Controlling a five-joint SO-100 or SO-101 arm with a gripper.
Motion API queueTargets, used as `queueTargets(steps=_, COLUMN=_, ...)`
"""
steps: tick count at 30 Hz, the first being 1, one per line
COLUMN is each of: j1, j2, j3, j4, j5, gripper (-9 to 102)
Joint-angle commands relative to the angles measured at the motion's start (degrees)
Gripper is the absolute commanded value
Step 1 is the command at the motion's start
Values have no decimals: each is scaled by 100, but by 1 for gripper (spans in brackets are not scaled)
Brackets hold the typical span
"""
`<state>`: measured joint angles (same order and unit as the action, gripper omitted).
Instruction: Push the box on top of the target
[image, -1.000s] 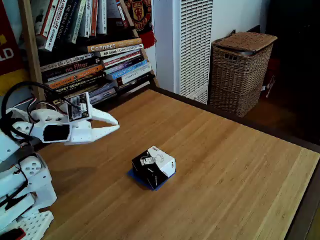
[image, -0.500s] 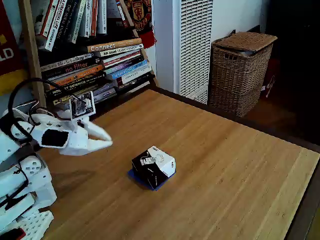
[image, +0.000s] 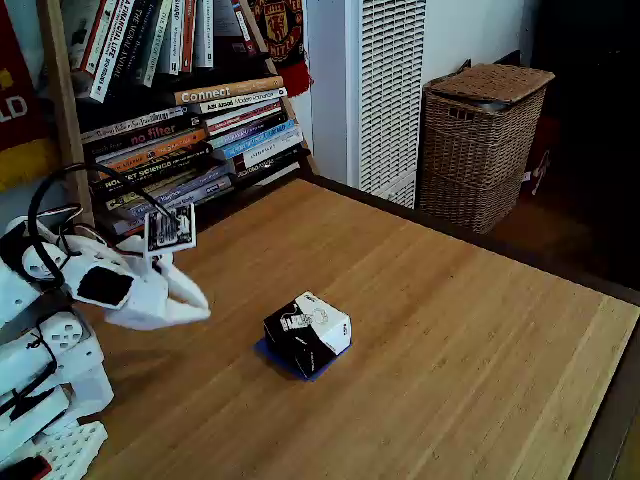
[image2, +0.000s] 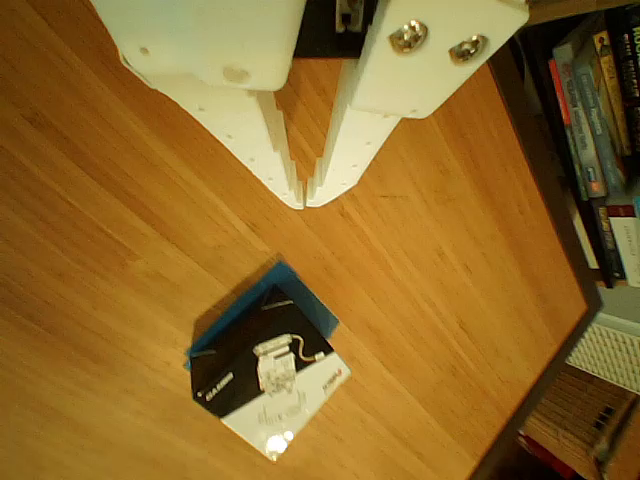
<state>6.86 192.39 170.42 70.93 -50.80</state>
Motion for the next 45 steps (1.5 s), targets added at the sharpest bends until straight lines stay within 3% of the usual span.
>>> queueTargets(steps=1, j1=-18, j2=114, j3=-18, j4=176, j5=26, gripper=0)
queueTargets(steps=45, j1=70, j2=114, j3=-18, j4=422, j5=-44, gripper=0)
